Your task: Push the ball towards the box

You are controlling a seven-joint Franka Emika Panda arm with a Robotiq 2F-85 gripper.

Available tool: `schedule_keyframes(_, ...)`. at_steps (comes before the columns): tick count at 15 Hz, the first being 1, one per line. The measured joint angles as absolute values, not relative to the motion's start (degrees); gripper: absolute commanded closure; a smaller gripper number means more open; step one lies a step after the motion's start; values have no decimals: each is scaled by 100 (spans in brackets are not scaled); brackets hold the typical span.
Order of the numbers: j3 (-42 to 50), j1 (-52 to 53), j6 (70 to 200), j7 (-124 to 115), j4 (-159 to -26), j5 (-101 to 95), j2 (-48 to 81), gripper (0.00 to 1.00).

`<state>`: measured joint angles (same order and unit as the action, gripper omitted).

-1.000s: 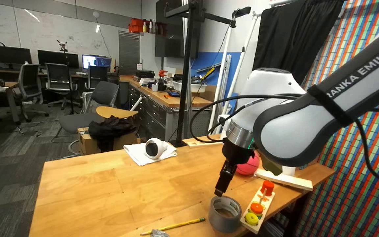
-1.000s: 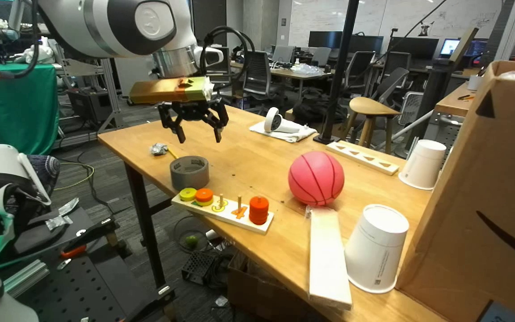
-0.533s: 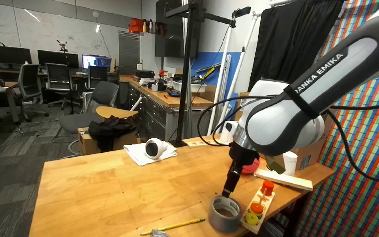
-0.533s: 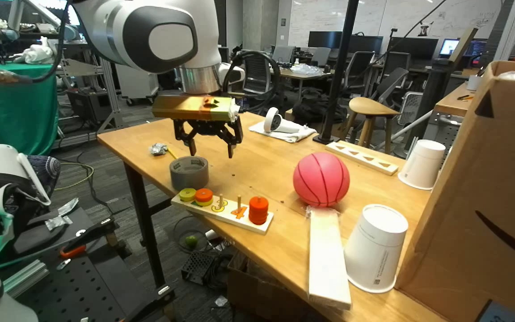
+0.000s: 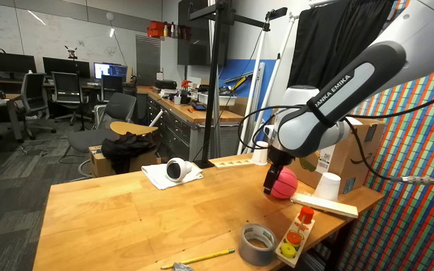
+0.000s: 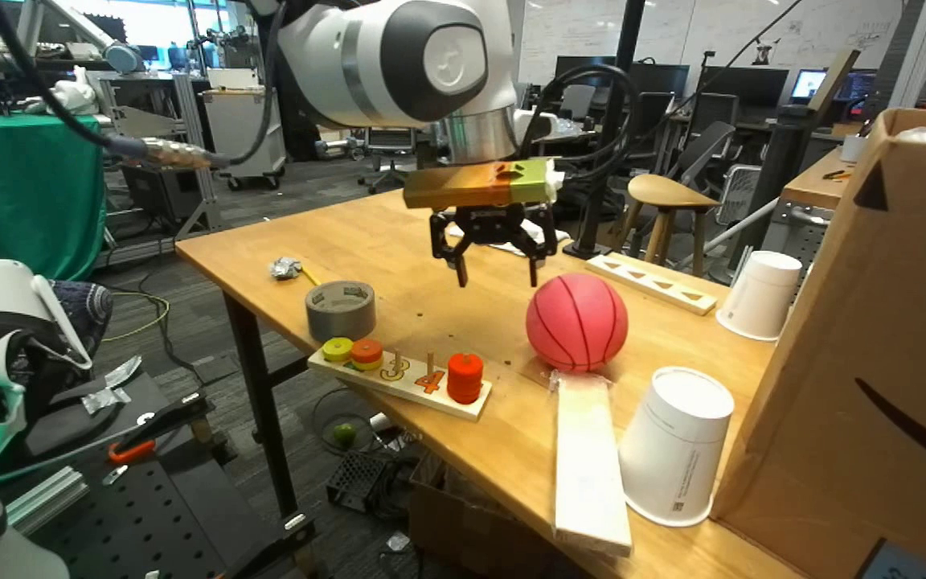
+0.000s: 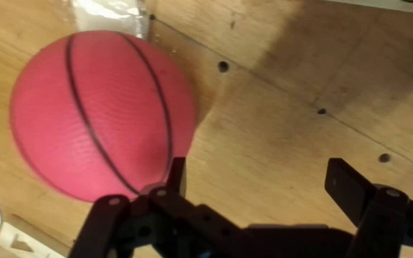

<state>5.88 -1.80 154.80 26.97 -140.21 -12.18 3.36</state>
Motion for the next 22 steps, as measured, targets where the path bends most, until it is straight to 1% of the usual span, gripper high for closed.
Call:
schedule_keyframes(4,671,-436,15131,2288,-13300,-1558,622,0)
schedule_keyframes(8,755,-455,15274,1321,-13310,-2865,326,0)
schedule_keyframes(10,716,-432,15430,705,-13704,-3676,-140,0)
schedule_keyframes(12,539,-388,15458,417,-14304,-3898,-693,0)
schedule_keyframes(17,-114,262,15592,403,-15751,-2926,-1728,0)
schedule_keyframes(22,-637,1312,15674,-369,-15865,-2808,-1843,0)
